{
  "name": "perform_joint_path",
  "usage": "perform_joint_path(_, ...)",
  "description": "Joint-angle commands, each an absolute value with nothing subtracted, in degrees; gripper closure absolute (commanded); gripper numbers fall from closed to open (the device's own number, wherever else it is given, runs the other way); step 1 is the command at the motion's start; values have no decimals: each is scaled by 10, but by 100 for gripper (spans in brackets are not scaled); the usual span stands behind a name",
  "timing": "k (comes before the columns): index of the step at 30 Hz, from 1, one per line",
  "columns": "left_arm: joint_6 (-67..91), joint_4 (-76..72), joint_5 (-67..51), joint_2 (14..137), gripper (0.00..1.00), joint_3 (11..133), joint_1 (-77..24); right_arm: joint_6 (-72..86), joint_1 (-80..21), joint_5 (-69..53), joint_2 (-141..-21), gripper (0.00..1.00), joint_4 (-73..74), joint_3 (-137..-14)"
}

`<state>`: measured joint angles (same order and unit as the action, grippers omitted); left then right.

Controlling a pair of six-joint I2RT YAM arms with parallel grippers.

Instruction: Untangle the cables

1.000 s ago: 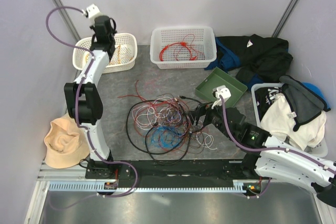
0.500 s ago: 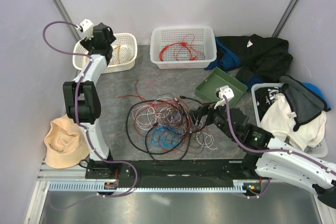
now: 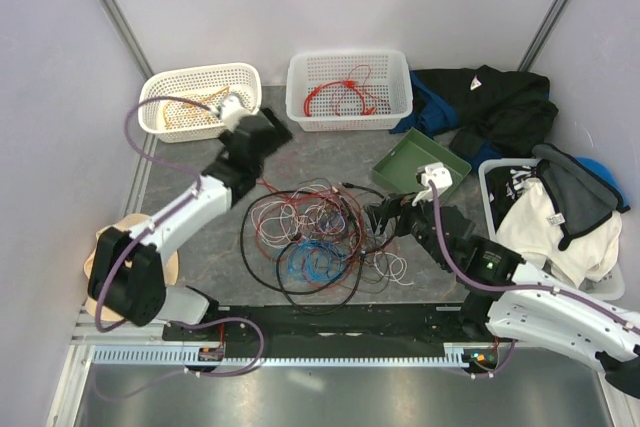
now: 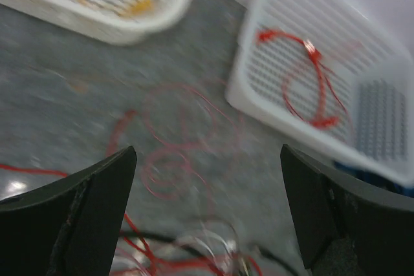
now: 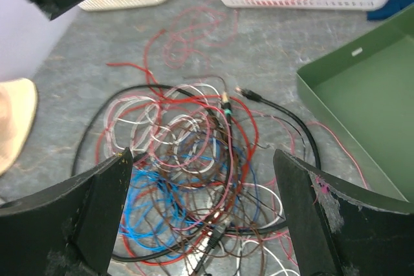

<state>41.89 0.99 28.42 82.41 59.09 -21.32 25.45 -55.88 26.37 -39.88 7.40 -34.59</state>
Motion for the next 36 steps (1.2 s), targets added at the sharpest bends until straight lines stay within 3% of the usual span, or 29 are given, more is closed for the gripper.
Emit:
perform_joint_path(1,506,14,314,767,0,539,-342,257,-560,280,-460,4,76,-362)
perform_joint_path(7,515,83,300,638,0,432,-435,268,-560,182,-569,10,54,-355)
perform_joint_path(15,584,219,284,412,0,294,-479,251,-560,176,-683,19,-19,-390)
perform_joint_path(25,731,370,346,335,0,274,-479,213,-559,133,-914,32,-27,-620)
perform_joint_path(36,773,442,388,284,0,301,-478,176,-548,77,-1187,34,-8,-902)
